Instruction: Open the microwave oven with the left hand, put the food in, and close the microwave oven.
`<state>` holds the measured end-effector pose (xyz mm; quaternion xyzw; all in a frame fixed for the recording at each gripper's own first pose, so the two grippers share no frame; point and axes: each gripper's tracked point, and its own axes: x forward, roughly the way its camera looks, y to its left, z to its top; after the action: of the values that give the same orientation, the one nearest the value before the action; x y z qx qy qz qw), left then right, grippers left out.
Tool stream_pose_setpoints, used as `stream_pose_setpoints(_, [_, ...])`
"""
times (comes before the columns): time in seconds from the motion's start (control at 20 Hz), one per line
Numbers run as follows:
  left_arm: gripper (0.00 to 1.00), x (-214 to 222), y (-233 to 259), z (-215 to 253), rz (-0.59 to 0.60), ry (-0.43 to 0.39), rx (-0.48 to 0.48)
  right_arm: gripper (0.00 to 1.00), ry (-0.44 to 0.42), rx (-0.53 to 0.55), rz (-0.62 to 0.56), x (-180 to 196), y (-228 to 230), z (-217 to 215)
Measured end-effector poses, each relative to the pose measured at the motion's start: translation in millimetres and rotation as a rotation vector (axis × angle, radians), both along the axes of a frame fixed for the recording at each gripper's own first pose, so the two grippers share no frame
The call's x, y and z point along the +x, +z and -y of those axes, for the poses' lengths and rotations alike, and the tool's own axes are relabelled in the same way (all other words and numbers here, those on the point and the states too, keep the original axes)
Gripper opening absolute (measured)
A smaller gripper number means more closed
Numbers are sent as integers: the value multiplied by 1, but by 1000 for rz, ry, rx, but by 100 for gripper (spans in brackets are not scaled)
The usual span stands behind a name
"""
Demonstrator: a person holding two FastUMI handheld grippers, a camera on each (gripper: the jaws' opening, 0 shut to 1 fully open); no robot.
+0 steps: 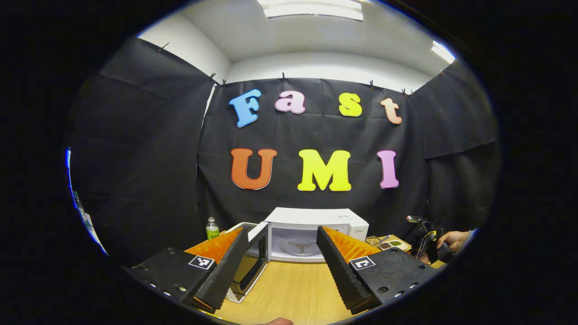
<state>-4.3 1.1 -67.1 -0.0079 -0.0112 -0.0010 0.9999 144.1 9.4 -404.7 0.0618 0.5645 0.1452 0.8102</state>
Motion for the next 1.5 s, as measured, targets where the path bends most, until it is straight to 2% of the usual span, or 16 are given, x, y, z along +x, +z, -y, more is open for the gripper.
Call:
stream_pose_setpoints(0.05, [93, 1, 1, -1, -2, 4, 3, 68, 1, 1, -32, 1, -10, -1])
stream_pose_setpoints(0.1, [93, 1, 2, -1, -1, 7, 5, 77, 6, 13, -63, 2, -19, -4])
stream_pose_setpoints(0.3, [93, 3, 8, -8, 19, 30, 2, 63, 36, 57, -163, -2, -42, -13])
stream_pose_setpoints(0.35, [93, 3, 9, -11, 26, 40, -3, 49, 32, 55, -172, -1, -47, -12])
stream_pose_setpoints(0.4, [93, 4, 9, -12, 34, 46, -8, 55, 28, 49, -183, 0, -50, -10])
stream_pose_setpoints(0.45, [93, 4, 11, -12, 43, 49, -12, 40, 27, 44, -199, 0, -52, -10])
stream_pose_setpoints(0.5, [93, 5, 11, -12, 51, 52, -11, 30, 29, 49, -224, -2, -56, -11])
stream_pose_setpoints(0.55, [93, 5, 11, -12, 54, 53, -8, 36, 38, 58, -267, -7, -59, -14])
stream_pose_setpoints(0.6, [93, 5, 12, -13, 58, 50, -4, 25, 47, 51, -255, -3, -66, -12])
stream_pose_setpoints(0.65, [93, 6, 12, -13, 61, 46, -1, 24, 56, 48, -266, -3, -64, -5])
stream_pose_setpoints(0.7, [93, 5, 12, -12, 60, 42, 1, 4, 73, 51, -282, -4, -64, -3])
stream_pose_setpoints(0.95, [93, 4, 6, -5, 59, 23, 3, 4, 52, 85, -329, -3, -63, -4])
stream_pose_setpoints(1.2, [93, 0, -11, -13, 8, 6, -18, 4, -20, 197, -335, -7, -56, -6])
stream_pose_setpoints(1.25, [93, -1, -14, -17, 4, 11, -9, 0, -29, 216, -326, -11, -50, -8])
stream_pose_setpoints(1.3, [93, -1, -16, -21, 5, 15, -1, 4, -34, 233, -315, -14, -43, -11])
stream_pose_setpoints(1.5, [93, 2, -17, -28, 5, 9, 2, 4, -87, 331, -282, -28, -11, -41])
